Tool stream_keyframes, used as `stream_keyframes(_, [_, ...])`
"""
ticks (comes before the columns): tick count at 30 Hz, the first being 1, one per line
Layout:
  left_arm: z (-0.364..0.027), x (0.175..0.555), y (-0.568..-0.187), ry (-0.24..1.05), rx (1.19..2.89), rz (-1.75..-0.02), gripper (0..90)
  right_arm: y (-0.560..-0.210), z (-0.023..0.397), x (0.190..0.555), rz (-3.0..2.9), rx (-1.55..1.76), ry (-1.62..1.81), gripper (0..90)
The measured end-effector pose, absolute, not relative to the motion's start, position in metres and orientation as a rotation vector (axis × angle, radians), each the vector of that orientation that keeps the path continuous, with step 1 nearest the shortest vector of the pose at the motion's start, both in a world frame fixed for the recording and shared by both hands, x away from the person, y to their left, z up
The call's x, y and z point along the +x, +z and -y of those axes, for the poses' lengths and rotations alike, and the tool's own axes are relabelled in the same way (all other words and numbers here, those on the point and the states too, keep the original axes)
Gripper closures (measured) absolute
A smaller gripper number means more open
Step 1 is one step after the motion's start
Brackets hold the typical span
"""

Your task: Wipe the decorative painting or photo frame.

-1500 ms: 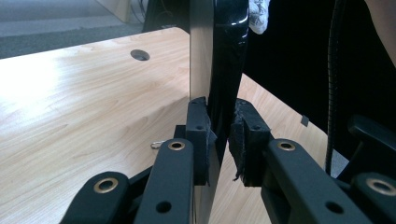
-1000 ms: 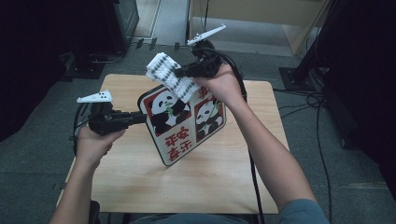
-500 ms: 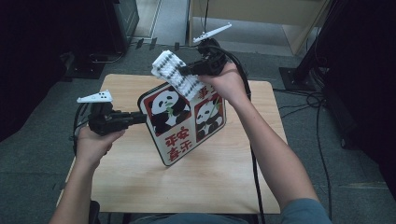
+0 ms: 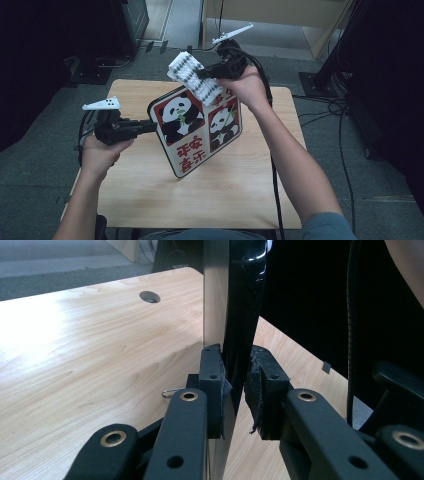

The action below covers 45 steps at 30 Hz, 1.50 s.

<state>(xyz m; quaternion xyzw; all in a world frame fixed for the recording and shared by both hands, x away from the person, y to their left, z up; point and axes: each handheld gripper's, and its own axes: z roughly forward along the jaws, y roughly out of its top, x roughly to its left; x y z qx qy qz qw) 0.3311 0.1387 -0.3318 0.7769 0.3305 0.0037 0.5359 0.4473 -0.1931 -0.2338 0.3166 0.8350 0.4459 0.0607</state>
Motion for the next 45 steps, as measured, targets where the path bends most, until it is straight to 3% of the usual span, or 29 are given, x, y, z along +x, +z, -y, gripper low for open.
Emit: stream_keyframes(45, [-0.129,0.334,-0.336,0.013,1.864,-0.802,78.6,-0.231,0.218,0.466,-2.494,1.058,1.301,78.6])
